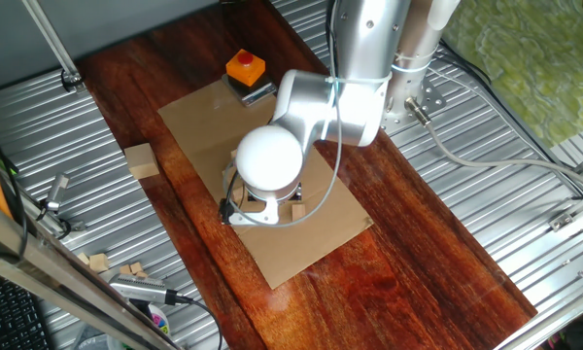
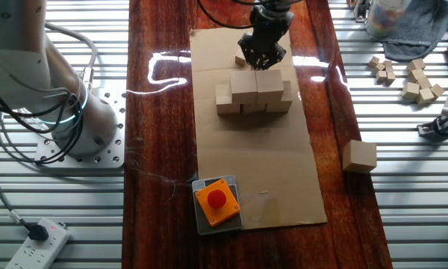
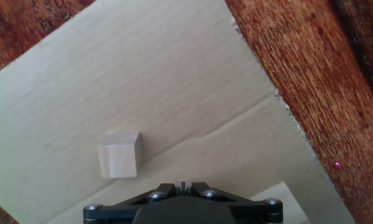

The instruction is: Stack the blocks into a pyramid shape

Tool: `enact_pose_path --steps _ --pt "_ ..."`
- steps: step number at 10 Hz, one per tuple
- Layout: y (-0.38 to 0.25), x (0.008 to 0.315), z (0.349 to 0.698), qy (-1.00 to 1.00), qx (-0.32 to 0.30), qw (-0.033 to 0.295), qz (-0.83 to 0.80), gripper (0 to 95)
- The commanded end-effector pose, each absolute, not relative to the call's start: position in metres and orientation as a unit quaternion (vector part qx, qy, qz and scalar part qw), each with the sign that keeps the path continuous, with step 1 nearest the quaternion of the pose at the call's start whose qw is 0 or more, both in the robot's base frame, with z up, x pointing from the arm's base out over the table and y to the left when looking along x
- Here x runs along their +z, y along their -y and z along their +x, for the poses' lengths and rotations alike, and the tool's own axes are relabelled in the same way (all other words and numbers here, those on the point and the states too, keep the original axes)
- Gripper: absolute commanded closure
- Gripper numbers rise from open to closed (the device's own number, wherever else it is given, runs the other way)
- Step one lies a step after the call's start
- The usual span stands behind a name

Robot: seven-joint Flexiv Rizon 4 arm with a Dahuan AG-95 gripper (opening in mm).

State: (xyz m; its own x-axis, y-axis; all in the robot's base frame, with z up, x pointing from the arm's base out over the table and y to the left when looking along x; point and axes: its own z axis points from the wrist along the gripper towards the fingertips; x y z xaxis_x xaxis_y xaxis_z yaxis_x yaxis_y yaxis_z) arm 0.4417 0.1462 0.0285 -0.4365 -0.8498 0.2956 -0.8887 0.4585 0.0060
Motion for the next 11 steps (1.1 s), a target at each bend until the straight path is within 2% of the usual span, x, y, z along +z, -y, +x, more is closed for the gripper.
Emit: enact_pose_path --steps 1,11 --pt "-0.145 0.028 0.442 0.844 0.077 0.13 0.514 95.0" --pt "-0.129 0.026 0.433 0.837 0.093 0.139 0.522 95.0"
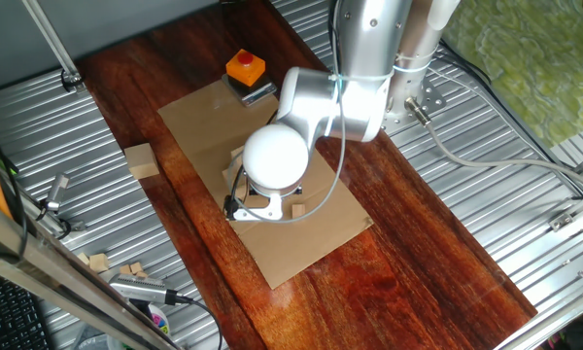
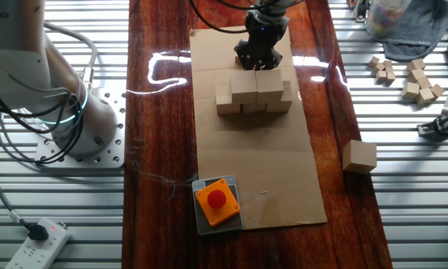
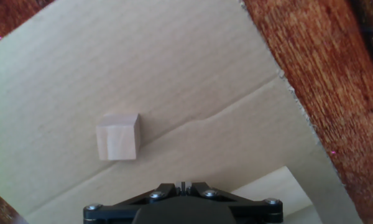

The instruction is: Stack the blocks into a pyramid shape

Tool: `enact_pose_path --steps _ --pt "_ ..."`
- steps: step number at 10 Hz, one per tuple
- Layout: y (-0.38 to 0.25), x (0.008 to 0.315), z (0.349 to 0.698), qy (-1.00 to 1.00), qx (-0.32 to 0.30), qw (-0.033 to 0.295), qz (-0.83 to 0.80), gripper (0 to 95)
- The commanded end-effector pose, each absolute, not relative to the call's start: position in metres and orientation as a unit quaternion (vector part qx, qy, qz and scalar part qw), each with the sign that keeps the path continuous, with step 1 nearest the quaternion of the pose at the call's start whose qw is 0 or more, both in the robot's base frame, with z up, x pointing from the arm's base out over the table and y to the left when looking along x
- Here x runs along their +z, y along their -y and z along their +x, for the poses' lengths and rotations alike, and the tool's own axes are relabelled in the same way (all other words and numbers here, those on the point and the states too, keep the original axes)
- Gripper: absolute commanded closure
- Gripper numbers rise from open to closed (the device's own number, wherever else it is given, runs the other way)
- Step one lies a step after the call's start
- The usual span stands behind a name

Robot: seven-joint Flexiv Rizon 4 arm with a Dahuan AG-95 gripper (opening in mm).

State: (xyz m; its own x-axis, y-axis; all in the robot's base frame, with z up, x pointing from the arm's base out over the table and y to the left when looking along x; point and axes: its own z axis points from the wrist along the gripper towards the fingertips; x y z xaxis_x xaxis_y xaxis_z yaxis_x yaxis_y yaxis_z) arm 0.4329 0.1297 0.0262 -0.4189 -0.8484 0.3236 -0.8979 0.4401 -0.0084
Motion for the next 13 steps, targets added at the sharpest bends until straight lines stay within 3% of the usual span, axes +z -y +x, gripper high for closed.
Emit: enact_pose_path --steps 1,13 --pt "-0.1287 0.0259 0.4326 0.835 0.095 0.14 0.523 95.0" --pt "-0.1189 0.0282 0.4265 0.836 0.116 0.152 0.514 95.0"
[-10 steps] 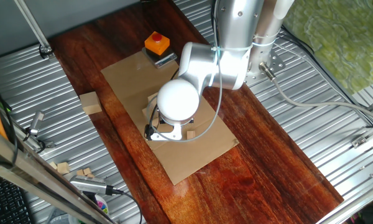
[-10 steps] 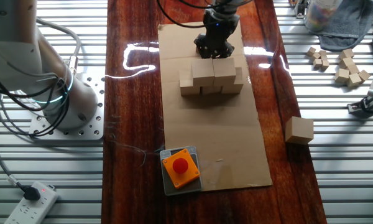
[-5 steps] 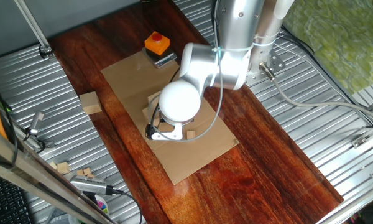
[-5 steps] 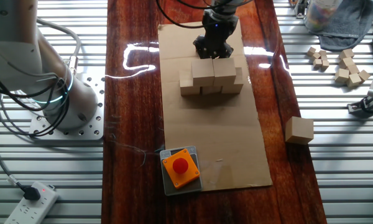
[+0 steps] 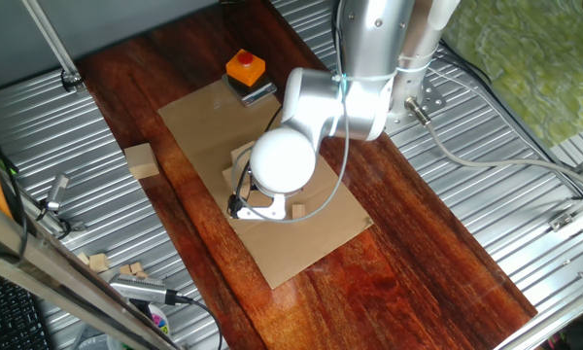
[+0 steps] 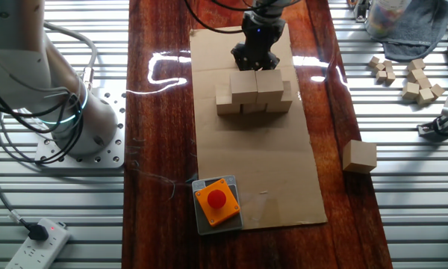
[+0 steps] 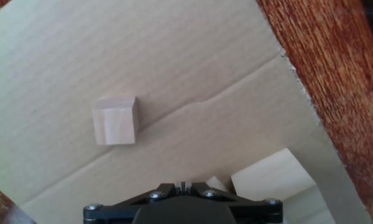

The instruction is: Stack the blocks into a pyramid shape

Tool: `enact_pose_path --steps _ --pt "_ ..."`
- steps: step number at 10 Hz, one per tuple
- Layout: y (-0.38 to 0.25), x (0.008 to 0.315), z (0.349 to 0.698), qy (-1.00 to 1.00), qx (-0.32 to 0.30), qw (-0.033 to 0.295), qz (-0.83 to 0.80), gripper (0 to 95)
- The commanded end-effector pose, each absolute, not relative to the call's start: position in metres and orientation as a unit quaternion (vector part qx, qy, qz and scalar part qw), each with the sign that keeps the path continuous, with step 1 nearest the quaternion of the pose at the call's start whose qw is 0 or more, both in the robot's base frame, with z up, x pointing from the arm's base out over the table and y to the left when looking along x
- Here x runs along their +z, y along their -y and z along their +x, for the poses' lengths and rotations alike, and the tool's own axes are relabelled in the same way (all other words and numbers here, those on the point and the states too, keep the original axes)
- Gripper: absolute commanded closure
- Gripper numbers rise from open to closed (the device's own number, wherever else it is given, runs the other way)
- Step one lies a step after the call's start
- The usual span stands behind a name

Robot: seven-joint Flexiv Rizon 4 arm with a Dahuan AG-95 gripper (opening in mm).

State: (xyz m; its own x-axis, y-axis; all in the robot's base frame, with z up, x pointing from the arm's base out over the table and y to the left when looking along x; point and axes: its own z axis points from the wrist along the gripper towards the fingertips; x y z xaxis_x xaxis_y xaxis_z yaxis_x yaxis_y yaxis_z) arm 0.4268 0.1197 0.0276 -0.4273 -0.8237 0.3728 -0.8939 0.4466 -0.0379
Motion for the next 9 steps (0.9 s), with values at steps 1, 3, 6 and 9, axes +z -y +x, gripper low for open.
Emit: enact_pose_path --steps 1,3,6,9 --pt "-0.1189 0.0282 0.4265 0.835 0.117 0.153 0.515 95.0" --pt "-0.1187 0.0283 0.4264 0.835 0.121 0.154 0.514 95.0" --pt "-0.1164 0.0301 0.4254 0.833 0.127 0.155 0.516 95.0" --pt "-0.114 0.0313 0.4242 0.832 0.13 0.156 0.517 95.0"
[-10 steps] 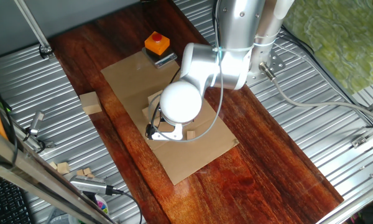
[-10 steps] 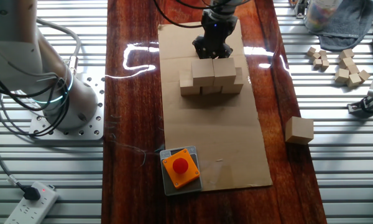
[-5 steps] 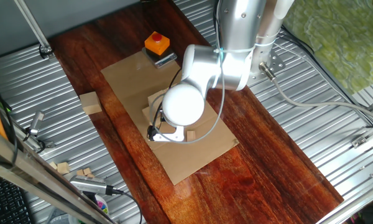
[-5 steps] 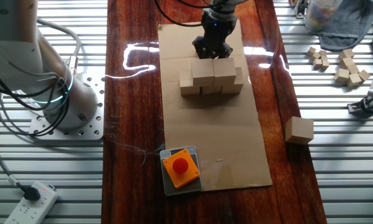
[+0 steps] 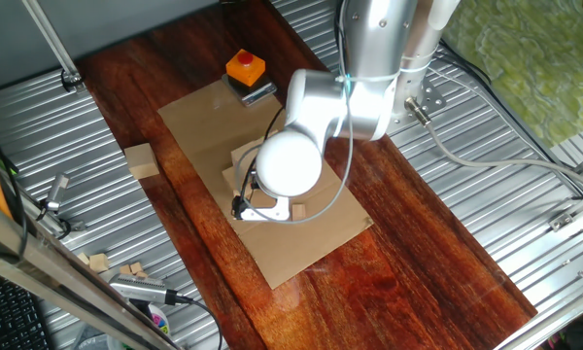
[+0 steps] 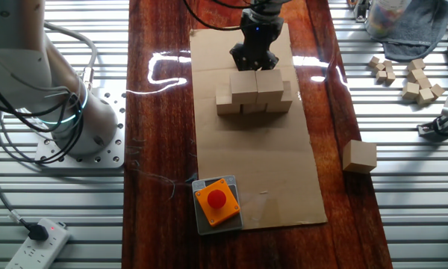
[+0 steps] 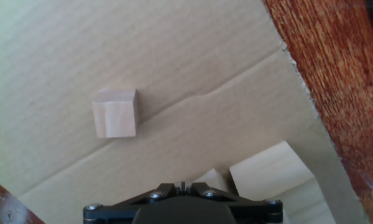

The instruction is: Stack the blocks into a pyramid shape

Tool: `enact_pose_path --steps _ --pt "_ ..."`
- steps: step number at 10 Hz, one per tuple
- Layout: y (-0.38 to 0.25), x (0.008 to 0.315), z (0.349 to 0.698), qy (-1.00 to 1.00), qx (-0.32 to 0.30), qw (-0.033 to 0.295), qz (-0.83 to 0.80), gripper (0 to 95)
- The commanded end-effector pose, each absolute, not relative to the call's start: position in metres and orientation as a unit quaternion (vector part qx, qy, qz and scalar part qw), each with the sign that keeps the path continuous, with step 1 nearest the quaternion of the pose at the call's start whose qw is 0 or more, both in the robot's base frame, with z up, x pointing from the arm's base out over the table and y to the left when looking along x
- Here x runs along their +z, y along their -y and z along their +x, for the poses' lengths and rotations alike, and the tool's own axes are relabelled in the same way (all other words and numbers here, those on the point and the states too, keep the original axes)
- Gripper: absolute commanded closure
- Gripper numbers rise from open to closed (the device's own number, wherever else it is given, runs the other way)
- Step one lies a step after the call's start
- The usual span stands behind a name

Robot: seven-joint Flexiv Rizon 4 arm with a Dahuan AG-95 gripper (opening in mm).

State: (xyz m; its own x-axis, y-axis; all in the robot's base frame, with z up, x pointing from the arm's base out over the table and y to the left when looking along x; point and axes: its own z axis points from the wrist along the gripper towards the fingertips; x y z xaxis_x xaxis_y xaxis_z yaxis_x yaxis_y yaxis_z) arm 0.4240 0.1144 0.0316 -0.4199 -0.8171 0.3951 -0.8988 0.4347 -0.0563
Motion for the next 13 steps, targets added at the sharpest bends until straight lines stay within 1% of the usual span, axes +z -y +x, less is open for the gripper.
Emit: enact_pose_path --steps 1,6,10,13 --pt "-0.114 0.031 0.424 0.832 0.13 0.155 0.516 95.0" --pt "-0.117 0.034 0.427 0.847 0.119 0.152 0.496 95.0" --pt "-0.133 0.046 0.438 0.86 0.108 0.159 0.472 95.0" --pt "-0.142 0.063 0.445 0.876 0.105 0.151 0.445 95.0"
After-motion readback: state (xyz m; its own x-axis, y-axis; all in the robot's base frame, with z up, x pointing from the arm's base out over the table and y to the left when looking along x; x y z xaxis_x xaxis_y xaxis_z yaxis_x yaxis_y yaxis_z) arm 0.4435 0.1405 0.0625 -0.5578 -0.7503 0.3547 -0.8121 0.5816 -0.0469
